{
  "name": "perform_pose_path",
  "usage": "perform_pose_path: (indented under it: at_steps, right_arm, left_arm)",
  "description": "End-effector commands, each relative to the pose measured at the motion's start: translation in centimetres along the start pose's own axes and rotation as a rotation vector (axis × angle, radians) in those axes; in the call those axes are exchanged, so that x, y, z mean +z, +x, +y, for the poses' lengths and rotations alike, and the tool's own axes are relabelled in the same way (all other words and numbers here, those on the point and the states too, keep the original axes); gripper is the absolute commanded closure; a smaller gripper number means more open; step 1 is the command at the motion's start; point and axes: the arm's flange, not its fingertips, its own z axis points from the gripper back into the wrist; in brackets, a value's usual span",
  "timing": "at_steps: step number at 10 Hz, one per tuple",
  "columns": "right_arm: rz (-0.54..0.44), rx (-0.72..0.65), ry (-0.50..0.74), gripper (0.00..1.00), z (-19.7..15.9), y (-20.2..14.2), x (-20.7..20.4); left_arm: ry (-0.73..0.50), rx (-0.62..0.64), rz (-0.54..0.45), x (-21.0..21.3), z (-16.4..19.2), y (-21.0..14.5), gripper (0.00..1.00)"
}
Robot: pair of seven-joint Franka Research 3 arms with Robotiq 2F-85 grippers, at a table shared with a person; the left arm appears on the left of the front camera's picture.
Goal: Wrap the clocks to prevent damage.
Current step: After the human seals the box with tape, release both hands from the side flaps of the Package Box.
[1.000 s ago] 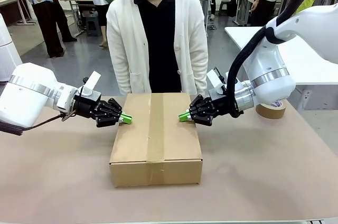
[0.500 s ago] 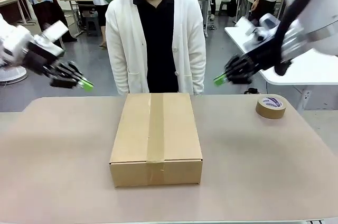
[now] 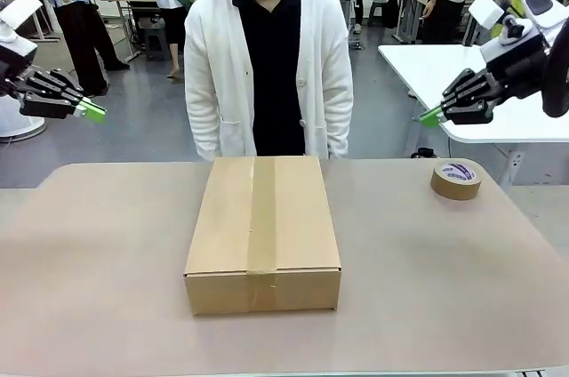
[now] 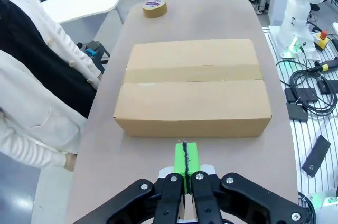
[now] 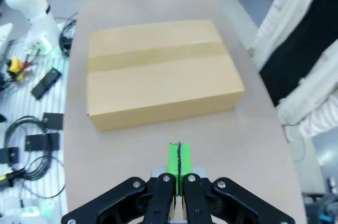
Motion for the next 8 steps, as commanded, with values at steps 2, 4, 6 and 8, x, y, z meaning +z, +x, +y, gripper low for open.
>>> perform_pose_path:
  at_steps: [2,4,6,8]
  right_arm:
    - [-0.008,0.007,-0.032,0.99,-0.28,0.63,0.83]
    - [-0.008,0.007,-0.032,0.99,-0.28,0.63,0.83]
    - [-0.008,0.007,-0.032,0.99,-0.28,0.63,0.83]
    - [-0.008,0.007,-0.032,0.99,-0.28,0.63,0.83]
  left_arm:
    - [-0.022,0.003,0.008,-1.08,0.48,0.19,0.99]
    - [-0.022,0.003,0.008,-1.08,0.48,0.19,0.99]
    - [-0.022,0.003,0.008,-1.08,0.48,0.19,0.99]
    - [-0.022,0.003,0.008,-1.08,0.48,0.19,0.99]
